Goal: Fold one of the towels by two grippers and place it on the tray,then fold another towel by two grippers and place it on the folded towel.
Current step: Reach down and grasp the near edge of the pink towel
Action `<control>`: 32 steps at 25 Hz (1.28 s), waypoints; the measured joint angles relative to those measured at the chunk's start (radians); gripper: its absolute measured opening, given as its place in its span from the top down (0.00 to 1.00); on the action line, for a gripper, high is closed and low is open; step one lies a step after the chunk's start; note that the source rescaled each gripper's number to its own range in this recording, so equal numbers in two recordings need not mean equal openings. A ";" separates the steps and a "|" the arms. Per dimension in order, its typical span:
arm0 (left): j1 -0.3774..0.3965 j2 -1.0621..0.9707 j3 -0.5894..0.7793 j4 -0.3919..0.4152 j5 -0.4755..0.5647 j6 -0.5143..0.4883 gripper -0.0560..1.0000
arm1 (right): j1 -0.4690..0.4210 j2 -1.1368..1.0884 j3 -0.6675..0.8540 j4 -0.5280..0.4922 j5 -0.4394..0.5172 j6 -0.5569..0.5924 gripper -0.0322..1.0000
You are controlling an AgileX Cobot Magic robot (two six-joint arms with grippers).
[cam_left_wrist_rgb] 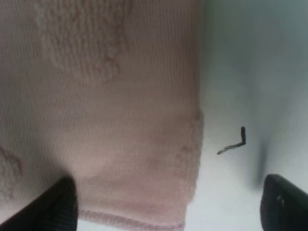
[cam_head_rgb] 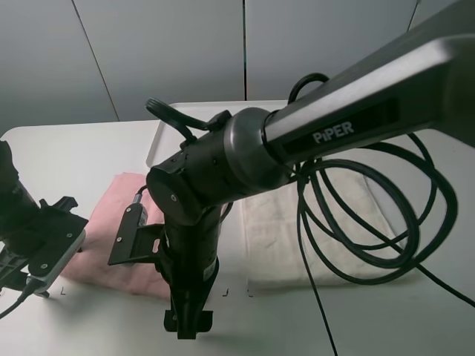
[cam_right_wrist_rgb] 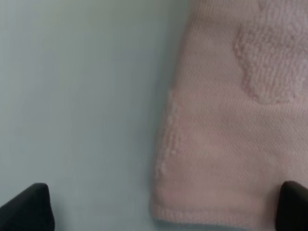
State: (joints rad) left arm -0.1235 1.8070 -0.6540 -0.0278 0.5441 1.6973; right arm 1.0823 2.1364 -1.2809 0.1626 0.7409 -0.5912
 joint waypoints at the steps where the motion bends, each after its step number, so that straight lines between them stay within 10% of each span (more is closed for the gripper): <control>1: 0.000 0.000 0.000 0.000 -0.002 0.000 0.01 | 0.000 0.005 -0.001 -0.002 0.000 0.004 0.00; 12: 0.000 0.002 0.000 -0.004 -0.013 -0.016 0.01 | 0.004 0.025 -0.011 -0.047 -0.002 0.087 0.03; 22: 0.000 0.003 0.000 -0.004 -0.027 -0.018 0.01 | 0.002 0.036 -0.018 -0.097 -0.036 0.117 0.93; 32: 0.000 0.009 0.000 -0.039 -0.109 -0.020 0.01 | 0.002 0.036 -0.018 -0.098 -0.033 0.123 0.96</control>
State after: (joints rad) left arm -0.1235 1.8156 -0.6540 -0.0664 0.4355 1.6774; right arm 1.0841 2.1729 -1.2986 0.0645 0.7074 -0.4679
